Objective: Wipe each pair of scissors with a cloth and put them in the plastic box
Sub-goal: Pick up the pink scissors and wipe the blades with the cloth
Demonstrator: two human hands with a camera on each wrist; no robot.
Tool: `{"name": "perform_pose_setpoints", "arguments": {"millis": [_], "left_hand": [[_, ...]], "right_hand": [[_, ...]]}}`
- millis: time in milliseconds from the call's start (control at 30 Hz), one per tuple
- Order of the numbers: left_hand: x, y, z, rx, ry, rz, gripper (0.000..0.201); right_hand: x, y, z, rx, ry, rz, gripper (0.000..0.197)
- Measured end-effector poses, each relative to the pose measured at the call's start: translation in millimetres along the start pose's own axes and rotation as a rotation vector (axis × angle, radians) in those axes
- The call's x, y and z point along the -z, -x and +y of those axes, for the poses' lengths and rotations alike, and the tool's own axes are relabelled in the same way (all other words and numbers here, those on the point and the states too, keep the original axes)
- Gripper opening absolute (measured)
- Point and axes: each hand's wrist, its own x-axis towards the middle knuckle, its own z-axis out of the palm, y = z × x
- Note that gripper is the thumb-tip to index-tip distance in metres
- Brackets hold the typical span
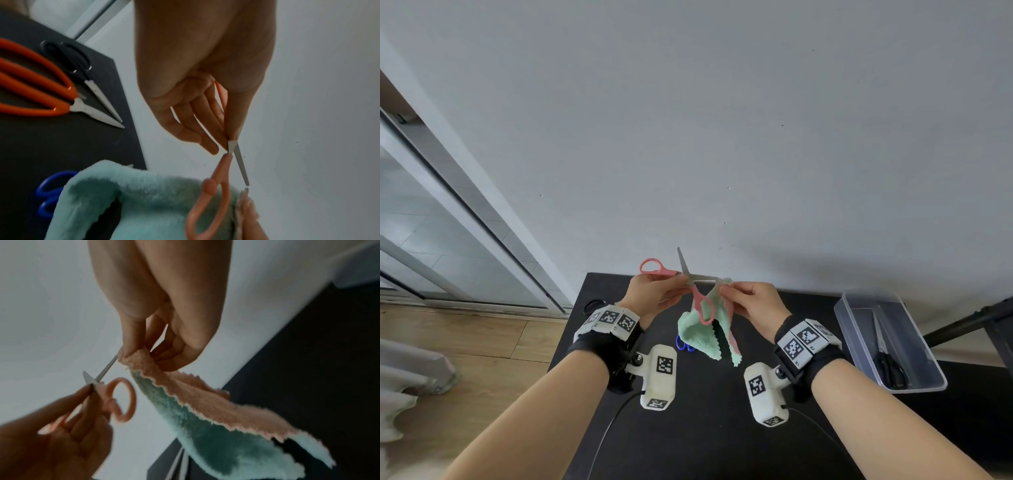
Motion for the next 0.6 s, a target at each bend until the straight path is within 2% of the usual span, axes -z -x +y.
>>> {"name": "perform_pose_setpoints", "arguments": {"millis": [100, 233, 500, 600], "left_hand": [[-4.4, 1.3, -2.1, 0.01, 0.089, -0.04, 0.015], [-9.2, 2.8, -5.3, 0.015, 0.102, -0.051, 0.032], [-13.0, 2.7, -11.4, 0.002, 0.099, -0.078, 0.029], [-13.7, 3.6, -11.2, -0.033, 0.055, -0.072, 0.023]], "right_hand": [[-11.8, 2.3, -1.7, -0.023, -0.23, 0.026, 0.013], [-19.1, 2.2, -3.7, -0.046, -0.364, 0.045, 0.021], [-31.7, 0.6, -1.2, -0.051, -0.354, 0.047, 0.03], [-34.6, 1.0, -3.6, -0.032, -0.28, 0.057, 0.017]]}}
